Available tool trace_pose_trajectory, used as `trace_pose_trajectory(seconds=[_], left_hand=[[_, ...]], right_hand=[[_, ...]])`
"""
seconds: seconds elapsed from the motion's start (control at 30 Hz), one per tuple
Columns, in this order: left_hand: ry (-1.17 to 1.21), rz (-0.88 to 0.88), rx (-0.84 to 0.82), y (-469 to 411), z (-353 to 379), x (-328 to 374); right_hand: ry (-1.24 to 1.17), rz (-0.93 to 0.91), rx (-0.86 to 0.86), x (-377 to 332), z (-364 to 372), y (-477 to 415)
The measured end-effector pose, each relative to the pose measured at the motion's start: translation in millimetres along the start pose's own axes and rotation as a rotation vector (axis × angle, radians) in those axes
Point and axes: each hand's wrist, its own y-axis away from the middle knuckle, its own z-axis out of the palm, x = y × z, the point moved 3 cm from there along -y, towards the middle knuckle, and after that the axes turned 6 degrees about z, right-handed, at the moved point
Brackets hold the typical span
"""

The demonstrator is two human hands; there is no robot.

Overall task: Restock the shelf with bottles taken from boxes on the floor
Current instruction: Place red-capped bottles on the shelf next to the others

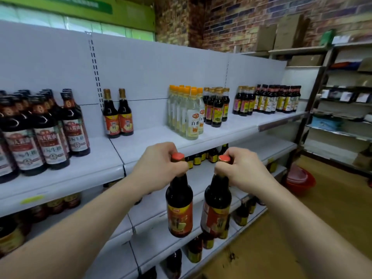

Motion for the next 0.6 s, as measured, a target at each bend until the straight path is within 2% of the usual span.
trace_pose_trajectory(seconds=[0.6], left_hand=[[-0.002,0.035,0.039,27,-150,-32]], right_hand=[[-0.031,-0.035,-0.032,-148,57,20]])
